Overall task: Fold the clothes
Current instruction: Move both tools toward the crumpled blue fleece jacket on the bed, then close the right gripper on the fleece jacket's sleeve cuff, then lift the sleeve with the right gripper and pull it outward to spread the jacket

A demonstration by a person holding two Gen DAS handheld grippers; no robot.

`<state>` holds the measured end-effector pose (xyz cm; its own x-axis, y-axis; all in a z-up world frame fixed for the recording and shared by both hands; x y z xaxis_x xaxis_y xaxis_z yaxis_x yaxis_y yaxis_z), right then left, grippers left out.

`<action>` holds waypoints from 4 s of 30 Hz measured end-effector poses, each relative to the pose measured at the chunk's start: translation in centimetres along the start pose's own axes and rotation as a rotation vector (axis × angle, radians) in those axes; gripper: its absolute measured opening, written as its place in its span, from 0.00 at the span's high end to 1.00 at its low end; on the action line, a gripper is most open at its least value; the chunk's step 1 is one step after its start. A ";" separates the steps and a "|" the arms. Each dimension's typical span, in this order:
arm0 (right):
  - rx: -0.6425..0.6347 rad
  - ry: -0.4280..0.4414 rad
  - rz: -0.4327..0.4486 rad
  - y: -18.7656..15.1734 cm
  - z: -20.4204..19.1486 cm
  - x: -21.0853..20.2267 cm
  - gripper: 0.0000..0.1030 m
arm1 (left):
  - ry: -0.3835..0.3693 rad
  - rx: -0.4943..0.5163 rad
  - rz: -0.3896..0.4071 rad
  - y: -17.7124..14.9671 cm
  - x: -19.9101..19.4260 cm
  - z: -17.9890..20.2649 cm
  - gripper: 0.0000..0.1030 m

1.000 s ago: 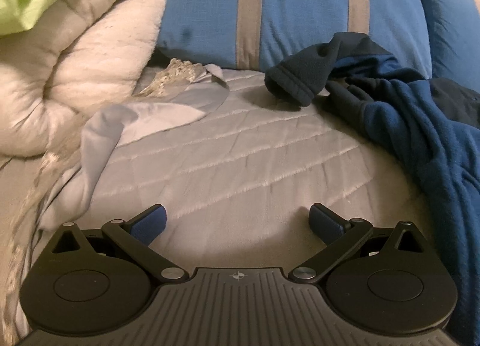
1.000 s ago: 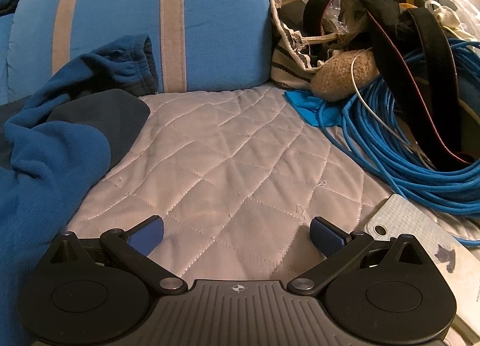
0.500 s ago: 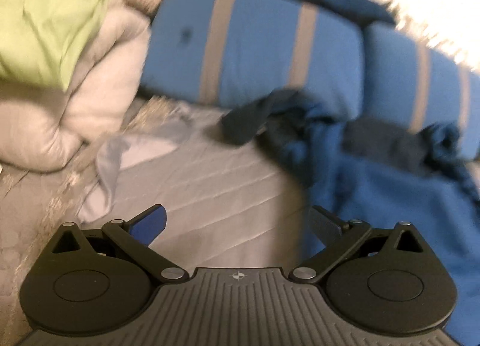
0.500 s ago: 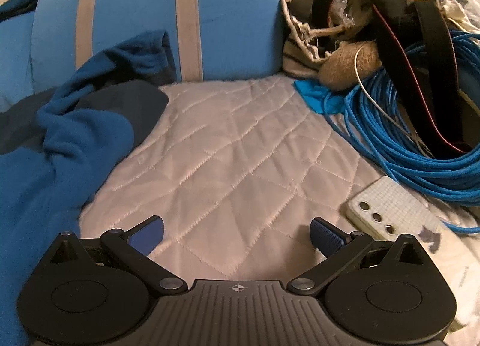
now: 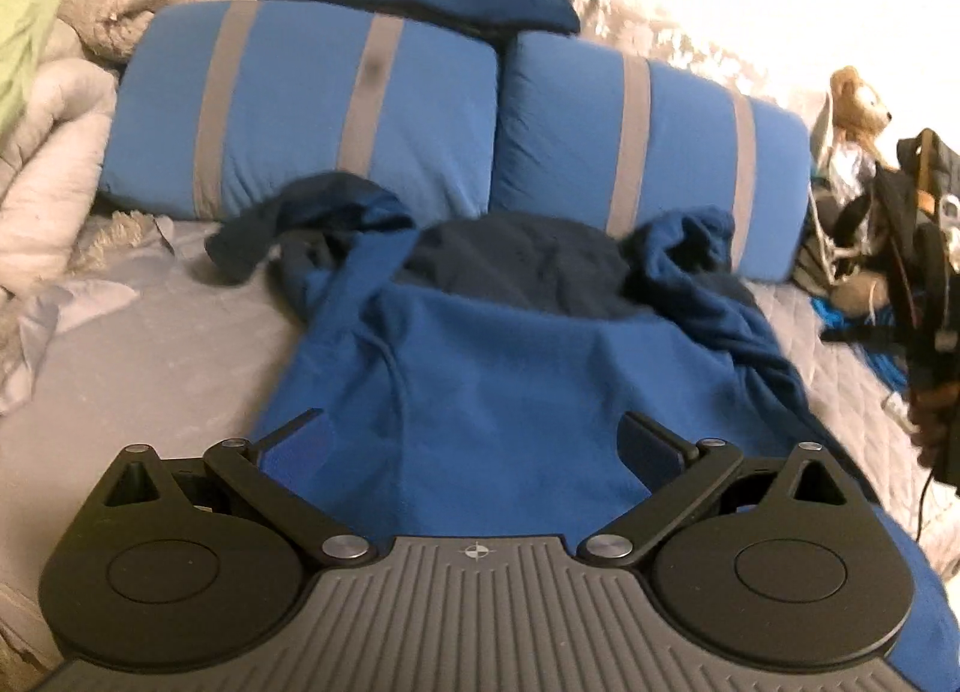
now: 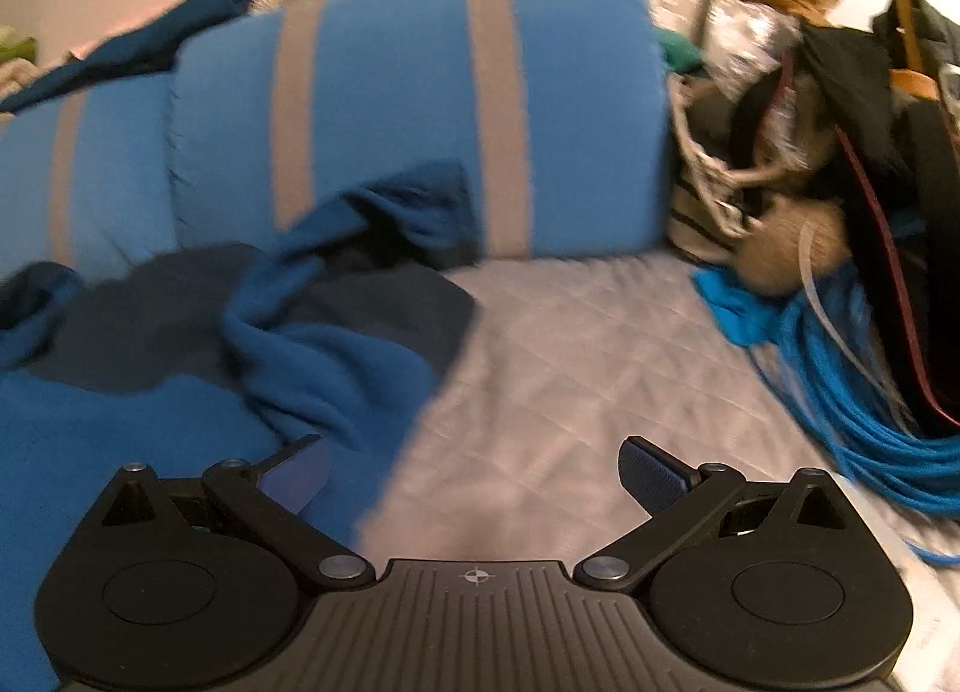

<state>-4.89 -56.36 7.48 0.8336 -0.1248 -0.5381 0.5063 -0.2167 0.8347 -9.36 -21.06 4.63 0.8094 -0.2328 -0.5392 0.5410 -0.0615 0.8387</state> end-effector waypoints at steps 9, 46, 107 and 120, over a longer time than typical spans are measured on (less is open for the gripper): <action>-0.028 0.106 -0.003 1.6 -5.2 2.7 0.18 | 0.032 -0.014 -0.080 -2.4 1.7 0.0 0.00; -0.076 0.108 0.085 9.5 -7.7 0.2 0.89 | 0.006 -0.064 -0.137 -3.1 2.9 0.5 0.00; 0.584 -0.052 0.137 11.1 7.2 -0.8 0.90 | -0.003 -0.105 -0.134 -3.2 2.9 -0.3 0.00; 0.534 -0.061 -0.142 -3.5 8.0 2.2 0.43 | 0.018 -0.093 -0.139 -3.2 2.8 -0.3 0.00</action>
<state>-6.64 -63.66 2.46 0.7432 -0.1112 -0.6598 0.4168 -0.6944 0.5865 -8.77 -21.21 0.37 0.7284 -0.2109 -0.6518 0.6666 -0.0017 0.7454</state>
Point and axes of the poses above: each gripper's, at about its wrist camera, not at the fingertips, and x roughly the way its jaws point, z to its right, y to its top, the point moved 8 cm from there along x, roughly the way its jaws point, and after that the axes turned 2 degrees about y, right-handed, at the moved point
